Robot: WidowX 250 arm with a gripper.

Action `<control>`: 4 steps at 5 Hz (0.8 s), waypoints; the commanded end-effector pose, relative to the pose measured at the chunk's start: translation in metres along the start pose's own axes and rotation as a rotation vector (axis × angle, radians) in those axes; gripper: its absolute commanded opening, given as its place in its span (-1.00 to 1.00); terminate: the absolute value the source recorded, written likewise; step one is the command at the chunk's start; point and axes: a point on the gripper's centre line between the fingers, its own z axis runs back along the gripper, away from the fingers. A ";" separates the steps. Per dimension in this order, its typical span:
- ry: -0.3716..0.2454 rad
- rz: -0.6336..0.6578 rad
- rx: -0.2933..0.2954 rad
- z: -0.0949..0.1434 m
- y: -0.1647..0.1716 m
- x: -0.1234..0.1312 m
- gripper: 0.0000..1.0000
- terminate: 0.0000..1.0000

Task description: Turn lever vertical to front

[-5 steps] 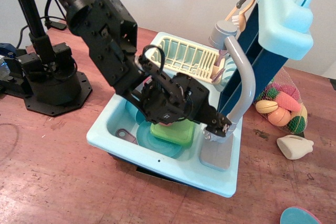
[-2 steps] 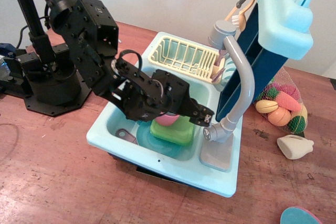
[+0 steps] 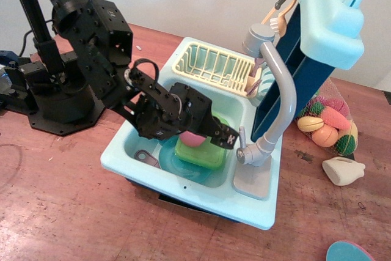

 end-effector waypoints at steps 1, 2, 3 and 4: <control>0.118 -0.008 0.049 -0.017 -0.013 0.009 1.00 -1.00; 0.145 0.054 0.039 -0.010 0.002 -0.007 1.00 -1.00; 0.149 0.096 0.050 0.008 0.011 -0.010 1.00 -1.00; 0.149 0.096 0.050 0.008 0.011 -0.010 1.00 -1.00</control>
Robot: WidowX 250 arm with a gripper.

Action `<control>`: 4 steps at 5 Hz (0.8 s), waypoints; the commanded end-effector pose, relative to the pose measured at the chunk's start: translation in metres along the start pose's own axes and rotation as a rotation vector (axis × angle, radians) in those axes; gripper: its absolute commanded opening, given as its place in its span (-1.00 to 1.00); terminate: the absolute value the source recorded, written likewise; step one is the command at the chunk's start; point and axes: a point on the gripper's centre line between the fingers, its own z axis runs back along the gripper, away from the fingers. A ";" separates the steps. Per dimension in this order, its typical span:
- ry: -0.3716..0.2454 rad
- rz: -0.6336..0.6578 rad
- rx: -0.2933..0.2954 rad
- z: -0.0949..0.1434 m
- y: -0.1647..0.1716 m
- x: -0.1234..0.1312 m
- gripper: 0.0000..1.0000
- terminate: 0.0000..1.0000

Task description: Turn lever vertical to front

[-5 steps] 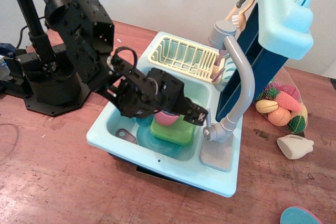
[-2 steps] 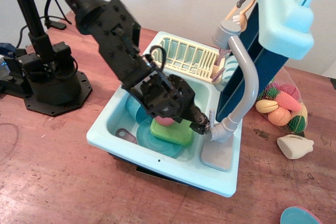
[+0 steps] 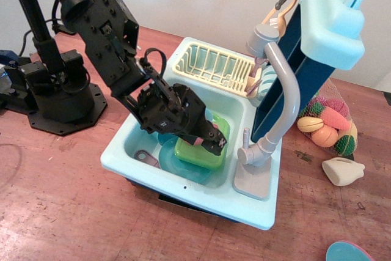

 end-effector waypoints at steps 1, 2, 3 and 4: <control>-0.003 0.028 -0.026 0.006 -0.005 0.005 1.00 -1.00; -0.003 0.028 -0.026 0.006 -0.005 0.005 1.00 -1.00; -0.003 0.028 -0.026 0.006 -0.005 0.005 1.00 -1.00; -0.020 -0.013 -0.042 0.016 -0.007 0.005 1.00 -1.00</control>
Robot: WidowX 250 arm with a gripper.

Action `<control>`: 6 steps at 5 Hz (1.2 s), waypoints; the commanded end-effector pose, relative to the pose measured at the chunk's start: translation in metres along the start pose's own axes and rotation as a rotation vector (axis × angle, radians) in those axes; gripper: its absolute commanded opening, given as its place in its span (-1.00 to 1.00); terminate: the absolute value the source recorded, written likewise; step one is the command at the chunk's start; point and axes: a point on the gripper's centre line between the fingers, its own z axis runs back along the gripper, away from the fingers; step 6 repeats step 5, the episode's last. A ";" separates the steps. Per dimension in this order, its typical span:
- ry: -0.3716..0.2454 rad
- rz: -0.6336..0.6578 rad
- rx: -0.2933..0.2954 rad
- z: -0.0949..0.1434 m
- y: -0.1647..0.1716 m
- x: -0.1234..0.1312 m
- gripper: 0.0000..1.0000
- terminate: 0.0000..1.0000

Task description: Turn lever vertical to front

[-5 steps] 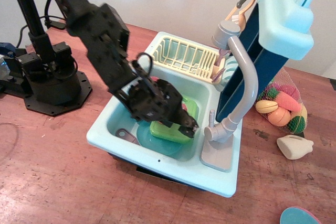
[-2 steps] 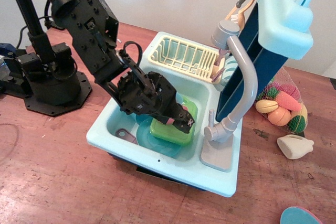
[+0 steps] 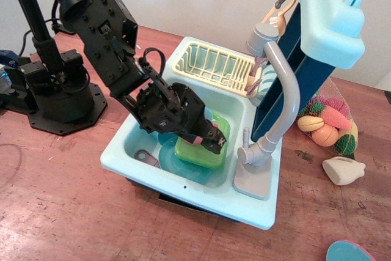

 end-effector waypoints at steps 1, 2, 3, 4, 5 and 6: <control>0.045 -0.040 -0.120 0.016 -0.015 -0.002 1.00 -1.00; 0.045 -0.040 -0.120 0.016 -0.015 -0.002 1.00 -1.00; 0.045 -0.040 -0.120 0.016 -0.015 -0.002 1.00 -1.00; 0.045 -0.040 -0.120 0.016 -0.015 -0.002 1.00 -1.00; 0.045 -0.040 -0.120 0.016 -0.015 -0.002 1.00 1.00; 0.045 -0.040 -0.120 0.016 -0.015 -0.002 1.00 1.00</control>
